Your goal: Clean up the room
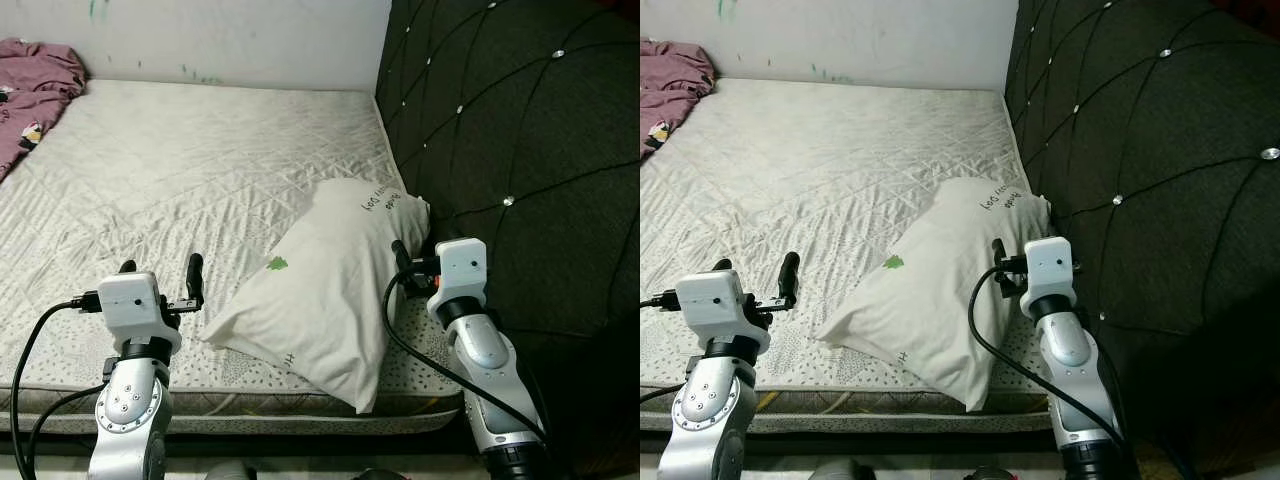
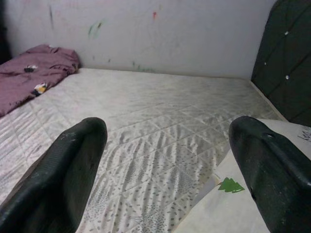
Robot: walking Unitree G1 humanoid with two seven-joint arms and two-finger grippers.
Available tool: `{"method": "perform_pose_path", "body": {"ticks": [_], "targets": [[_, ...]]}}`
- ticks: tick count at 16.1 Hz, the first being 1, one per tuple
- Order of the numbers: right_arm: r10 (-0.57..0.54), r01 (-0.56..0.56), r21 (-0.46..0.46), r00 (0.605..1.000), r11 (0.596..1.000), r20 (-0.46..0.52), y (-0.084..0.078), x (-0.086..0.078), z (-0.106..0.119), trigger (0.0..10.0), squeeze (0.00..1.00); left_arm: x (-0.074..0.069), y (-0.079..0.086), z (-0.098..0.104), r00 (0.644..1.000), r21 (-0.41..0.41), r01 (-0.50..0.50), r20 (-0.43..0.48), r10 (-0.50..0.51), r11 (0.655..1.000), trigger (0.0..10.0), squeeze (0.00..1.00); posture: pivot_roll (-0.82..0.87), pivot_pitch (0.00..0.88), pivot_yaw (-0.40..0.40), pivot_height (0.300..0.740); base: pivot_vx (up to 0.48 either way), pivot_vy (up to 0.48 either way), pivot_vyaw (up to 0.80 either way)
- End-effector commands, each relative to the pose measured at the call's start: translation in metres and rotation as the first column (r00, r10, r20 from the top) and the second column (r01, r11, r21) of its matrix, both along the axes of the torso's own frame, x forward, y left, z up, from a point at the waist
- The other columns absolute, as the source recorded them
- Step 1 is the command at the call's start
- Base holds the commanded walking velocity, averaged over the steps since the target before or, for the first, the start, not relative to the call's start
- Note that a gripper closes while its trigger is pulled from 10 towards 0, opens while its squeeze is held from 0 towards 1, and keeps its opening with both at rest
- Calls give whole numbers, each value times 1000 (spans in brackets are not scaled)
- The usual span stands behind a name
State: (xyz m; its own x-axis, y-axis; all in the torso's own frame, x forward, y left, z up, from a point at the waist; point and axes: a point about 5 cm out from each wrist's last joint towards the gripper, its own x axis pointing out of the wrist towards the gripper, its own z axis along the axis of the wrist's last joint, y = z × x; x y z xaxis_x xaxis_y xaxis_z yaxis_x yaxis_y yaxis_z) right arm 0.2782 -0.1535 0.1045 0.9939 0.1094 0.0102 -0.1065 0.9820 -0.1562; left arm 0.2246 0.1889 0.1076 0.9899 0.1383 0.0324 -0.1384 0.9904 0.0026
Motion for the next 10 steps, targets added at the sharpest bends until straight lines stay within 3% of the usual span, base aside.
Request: {"method": "perform_pose_path", "body": {"ticks": [1,10], "targets": [[1,-1,11,1000,1000,-32,-1,2,-2,10000,0,2,0,5,1000,-10,-21,9,22,1000,10000,0,-34,0,-26,740,0,0,0],[32,-32,10,999,999,-27,2,2,2,10000,0,1,-1,1,999,15,-31,-34,32,999,10000,0,-39,28,-29,730,0,0,0]]}}
